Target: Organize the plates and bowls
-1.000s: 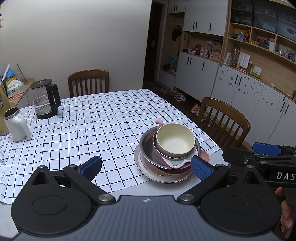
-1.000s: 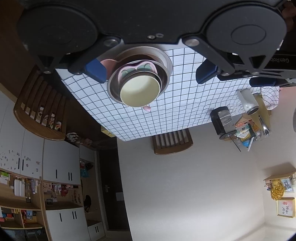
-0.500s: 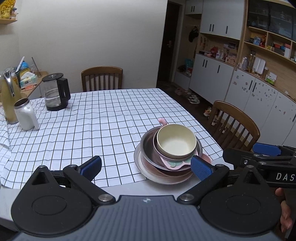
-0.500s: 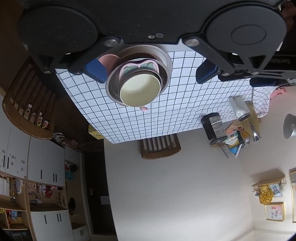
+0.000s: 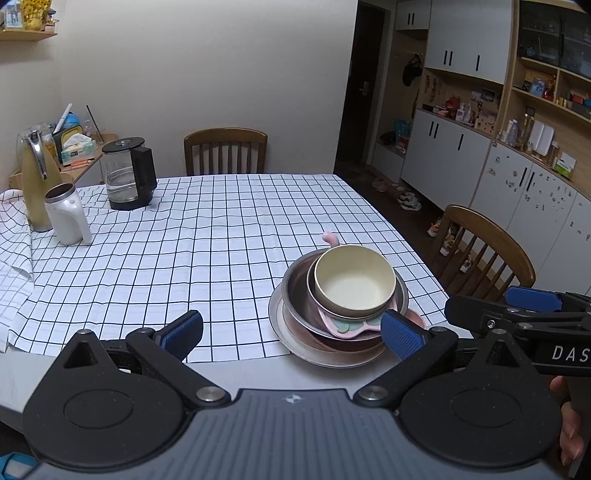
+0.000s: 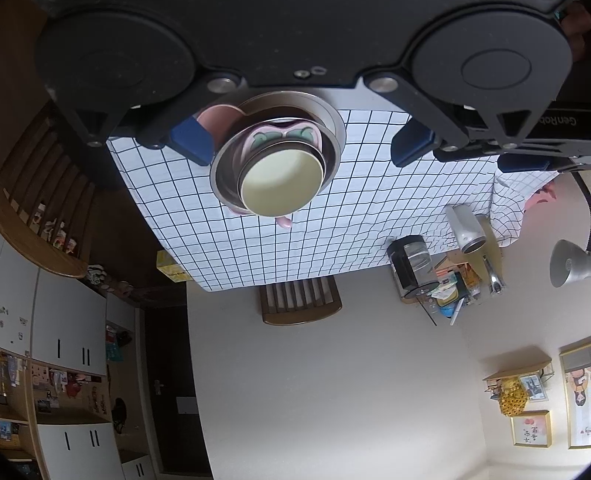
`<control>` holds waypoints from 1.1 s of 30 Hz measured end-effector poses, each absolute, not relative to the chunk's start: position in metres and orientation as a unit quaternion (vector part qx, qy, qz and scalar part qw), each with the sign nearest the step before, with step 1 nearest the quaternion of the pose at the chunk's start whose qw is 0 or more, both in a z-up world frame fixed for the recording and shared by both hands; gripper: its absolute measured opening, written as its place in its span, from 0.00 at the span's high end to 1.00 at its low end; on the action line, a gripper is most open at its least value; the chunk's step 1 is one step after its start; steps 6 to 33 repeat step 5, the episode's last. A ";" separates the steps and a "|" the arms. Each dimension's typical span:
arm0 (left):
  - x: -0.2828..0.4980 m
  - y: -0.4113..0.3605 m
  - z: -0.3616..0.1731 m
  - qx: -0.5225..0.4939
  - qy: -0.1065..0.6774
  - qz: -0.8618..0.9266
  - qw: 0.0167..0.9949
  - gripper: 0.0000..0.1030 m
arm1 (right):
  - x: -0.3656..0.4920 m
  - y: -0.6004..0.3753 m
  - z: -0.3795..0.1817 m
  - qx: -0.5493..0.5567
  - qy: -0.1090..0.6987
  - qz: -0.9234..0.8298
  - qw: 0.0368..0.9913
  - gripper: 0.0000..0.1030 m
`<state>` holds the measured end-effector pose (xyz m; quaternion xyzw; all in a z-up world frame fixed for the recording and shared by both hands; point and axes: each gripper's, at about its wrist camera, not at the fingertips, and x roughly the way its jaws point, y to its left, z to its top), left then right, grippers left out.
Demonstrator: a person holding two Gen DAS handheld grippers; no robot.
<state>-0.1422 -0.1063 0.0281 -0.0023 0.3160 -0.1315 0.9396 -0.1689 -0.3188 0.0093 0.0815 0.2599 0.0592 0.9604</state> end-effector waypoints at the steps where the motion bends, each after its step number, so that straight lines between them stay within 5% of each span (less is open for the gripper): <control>1: -0.142 -0.107 0.028 -0.003 0.317 -0.130 0.940 0.00 | -0.169 -0.320 0.009 0.081 0.260 0.061 0.960 0.00; 33: -0.139 -0.111 0.025 -0.006 0.320 -0.125 0.939 0.00 | -0.166 -0.325 0.009 0.080 0.263 0.066 0.959 0.00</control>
